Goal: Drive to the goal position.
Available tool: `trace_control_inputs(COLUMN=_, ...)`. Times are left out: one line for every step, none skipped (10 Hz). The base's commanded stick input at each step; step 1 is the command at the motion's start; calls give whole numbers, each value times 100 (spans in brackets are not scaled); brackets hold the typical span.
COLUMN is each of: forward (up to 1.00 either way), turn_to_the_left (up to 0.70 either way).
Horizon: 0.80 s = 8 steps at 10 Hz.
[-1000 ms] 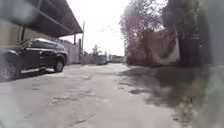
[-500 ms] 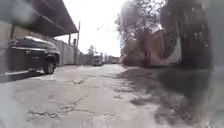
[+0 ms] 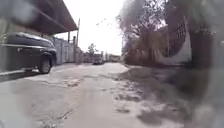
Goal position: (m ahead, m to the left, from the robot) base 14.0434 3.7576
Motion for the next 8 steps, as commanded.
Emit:
trace_control_inputs(forward=100, turn_to_the_left=0)
trace_control_inputs(forward=100, turn_to_the_left=0)
trace_control_inputs(forward=100, turn_to_the_left=0)
trace_control_inputs(forward=100, turn_to_the_left=0)
trace_control_inputs(forward=100, turn_to_the_left=0)
trace_control_inputs(forward=100, turn_to_the_left=0)
trace_control_inputs(forward=100, turn_to_the_left=-10)
trace_control_inputs(forward=100, turn_to_the_left=-36)
